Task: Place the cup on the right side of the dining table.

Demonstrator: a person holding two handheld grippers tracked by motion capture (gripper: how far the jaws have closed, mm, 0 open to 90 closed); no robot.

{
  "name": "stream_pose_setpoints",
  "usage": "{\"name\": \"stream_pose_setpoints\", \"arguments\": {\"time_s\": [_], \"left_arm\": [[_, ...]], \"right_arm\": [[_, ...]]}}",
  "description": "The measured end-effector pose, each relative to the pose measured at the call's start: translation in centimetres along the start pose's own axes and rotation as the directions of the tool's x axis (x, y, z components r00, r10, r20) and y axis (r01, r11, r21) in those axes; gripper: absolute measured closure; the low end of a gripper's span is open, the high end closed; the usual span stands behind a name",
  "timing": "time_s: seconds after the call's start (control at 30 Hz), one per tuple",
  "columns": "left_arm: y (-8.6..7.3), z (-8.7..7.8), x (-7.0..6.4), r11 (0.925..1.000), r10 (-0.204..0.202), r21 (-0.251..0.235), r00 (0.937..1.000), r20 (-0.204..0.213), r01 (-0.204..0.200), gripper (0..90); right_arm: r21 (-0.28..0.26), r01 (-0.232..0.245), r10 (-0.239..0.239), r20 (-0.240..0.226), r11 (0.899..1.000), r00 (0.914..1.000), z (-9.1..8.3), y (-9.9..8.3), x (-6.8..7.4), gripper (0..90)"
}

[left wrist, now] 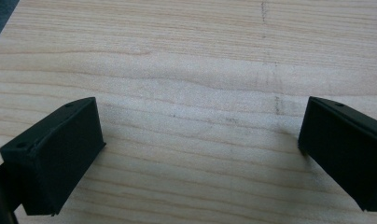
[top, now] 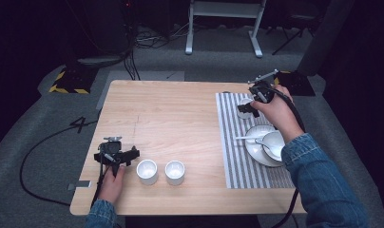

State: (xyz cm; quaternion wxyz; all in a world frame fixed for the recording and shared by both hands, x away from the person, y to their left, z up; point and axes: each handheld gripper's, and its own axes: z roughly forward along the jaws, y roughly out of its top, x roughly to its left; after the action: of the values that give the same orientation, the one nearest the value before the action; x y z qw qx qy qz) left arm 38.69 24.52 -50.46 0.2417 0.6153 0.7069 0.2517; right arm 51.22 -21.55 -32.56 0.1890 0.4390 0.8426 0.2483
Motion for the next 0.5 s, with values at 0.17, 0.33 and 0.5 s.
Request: {"name": "stream_pose_setpoints", "arguments": {"time_s": [0.17, 0.33, 0.5], "left_arm": [[0.0, 0.0, 0.0, 1.0000, -0.001, 0.001, 1.0000, -0.001, 0.001, 0.1], [0.0, 0.0, 0.0, 1.0000, -0.001, 0.000, 1.0000, -0.001, 0.001, 0.1], [0.0, 0.0, 0.0, 1.0000, -0.001, 0.001, 1.0000, -0.001, 0.001, 0.1]], "right_arm": [[-0.010, 0.022, -0.022, -0.012, 1.000, 0.9997, -1.3, -0.7, 0.9, 21.3], [-0.033, 0.043, -0.044, -0.030, 0.999, 0.9986, -2.3, -1.4, 1.6, 21.2], [-0.032, 0.083, -0.083, -0.005, 0.996, 0.9965, -2.9, -2.6, 2.0, 21.3]]}}
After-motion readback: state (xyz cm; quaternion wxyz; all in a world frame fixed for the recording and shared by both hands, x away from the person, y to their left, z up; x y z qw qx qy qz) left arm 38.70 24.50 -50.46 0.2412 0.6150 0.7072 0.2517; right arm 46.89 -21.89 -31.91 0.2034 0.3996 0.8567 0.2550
